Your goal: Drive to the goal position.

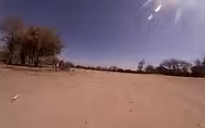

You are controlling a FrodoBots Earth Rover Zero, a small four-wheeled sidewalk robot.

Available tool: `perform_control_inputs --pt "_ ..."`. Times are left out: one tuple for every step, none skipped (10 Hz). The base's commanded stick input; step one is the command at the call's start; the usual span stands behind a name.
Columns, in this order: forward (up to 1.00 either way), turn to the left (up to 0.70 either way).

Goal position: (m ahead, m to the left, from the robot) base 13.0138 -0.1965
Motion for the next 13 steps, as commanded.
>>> perform_control_inputs --pt "1.00 0.00" --pt "1.00 0.00" --pt "1.00 0.00" --pt "1.00 0.00" --pt "1.00 0.00" --pt "1.00 0.00" --pt "1.00 0.00" --pt "1.00 0.00" --pt "1.00 0.00" --pt "1.00 0.00" --pt "1.00 0.00" --pt "1.00 0.00" --pt "1.00 0.00"
